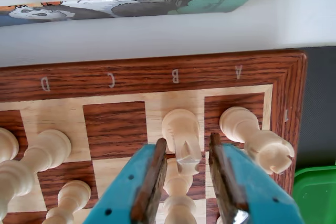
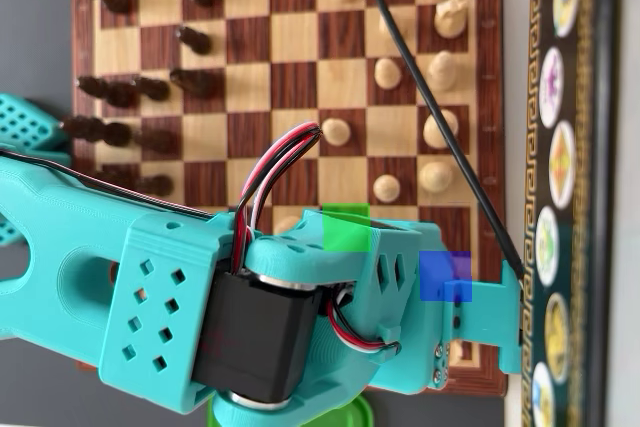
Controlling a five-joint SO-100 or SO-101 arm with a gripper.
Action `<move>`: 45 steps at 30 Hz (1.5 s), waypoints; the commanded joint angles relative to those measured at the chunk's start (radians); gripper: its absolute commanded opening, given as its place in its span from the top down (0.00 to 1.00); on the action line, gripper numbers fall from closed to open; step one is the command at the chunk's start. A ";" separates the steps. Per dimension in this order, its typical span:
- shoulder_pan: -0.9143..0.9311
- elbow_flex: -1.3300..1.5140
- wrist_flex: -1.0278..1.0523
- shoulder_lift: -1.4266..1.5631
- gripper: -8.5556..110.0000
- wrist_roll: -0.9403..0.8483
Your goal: Play chess
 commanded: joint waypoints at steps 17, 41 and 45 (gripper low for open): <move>0.006 -0.041 -0.009 0.014 0.82 -0.006; 0.009 -0.048 -0.008 0.026 0.90 -0.006; 0.009 -0.048 -0.008 0.035 0.90 -0.006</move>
